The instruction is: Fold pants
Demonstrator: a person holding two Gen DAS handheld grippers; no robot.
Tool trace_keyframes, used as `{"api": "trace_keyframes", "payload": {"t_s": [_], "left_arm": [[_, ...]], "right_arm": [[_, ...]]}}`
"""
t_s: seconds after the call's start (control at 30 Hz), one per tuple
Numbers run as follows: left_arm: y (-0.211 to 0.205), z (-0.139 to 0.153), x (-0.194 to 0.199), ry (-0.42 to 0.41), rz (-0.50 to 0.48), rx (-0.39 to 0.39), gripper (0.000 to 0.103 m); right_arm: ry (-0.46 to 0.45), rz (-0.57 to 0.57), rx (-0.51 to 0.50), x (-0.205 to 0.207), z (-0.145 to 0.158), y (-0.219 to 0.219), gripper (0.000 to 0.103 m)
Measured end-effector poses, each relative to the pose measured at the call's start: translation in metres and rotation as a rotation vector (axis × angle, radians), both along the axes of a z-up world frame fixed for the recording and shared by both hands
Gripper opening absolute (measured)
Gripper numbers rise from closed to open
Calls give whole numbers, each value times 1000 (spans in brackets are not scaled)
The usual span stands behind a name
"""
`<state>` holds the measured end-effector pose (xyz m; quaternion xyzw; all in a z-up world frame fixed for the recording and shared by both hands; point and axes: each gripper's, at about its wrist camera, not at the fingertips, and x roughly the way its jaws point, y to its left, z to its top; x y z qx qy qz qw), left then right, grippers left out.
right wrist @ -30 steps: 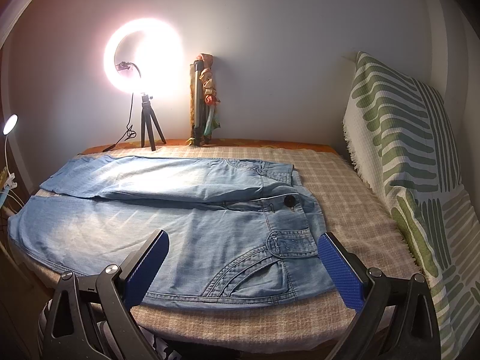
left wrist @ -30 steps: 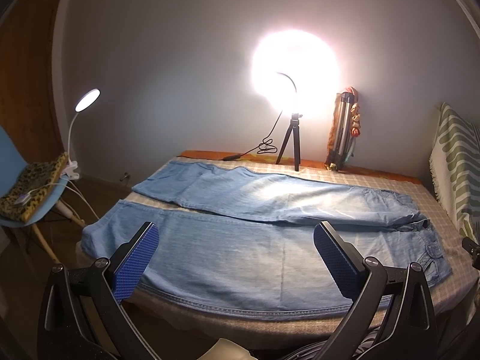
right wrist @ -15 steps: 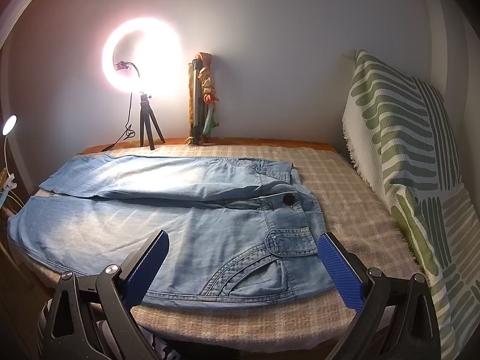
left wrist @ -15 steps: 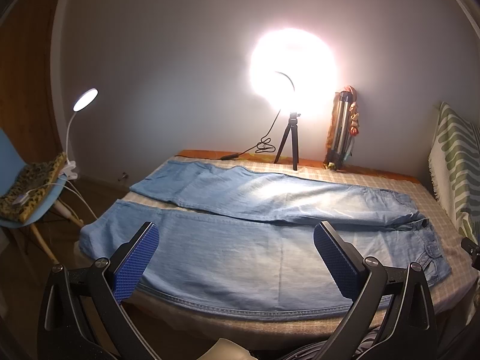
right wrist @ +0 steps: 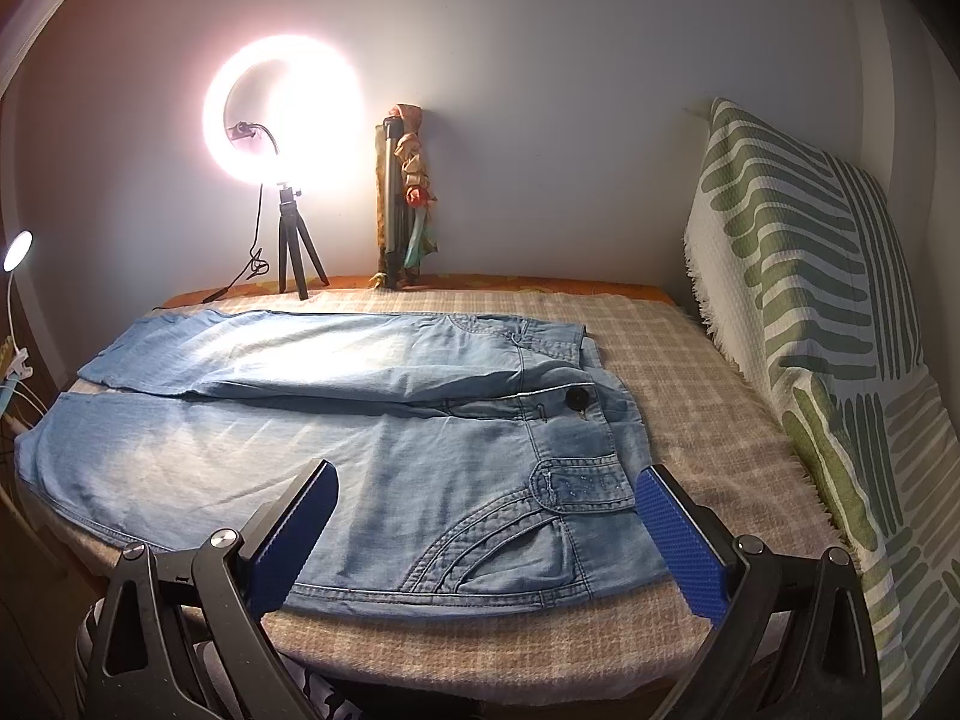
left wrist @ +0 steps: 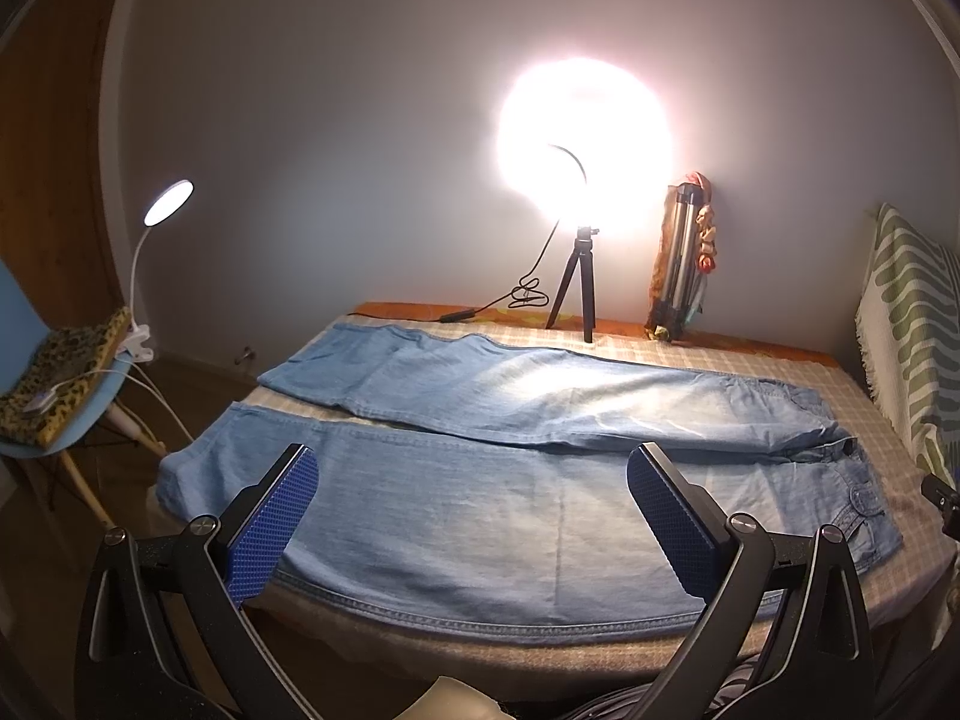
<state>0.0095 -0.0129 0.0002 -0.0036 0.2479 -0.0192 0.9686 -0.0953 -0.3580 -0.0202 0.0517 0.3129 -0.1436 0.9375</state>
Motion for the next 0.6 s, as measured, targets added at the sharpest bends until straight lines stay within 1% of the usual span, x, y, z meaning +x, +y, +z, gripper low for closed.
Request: {"api": "trace_keyframes", "payload": {"t_s": [0.6], "left_arm": [[-2, -2, 4, 10, -3, 7, 103]], "right_arm": [[3, -1, -2, 4, -1, -1, 101]]}}
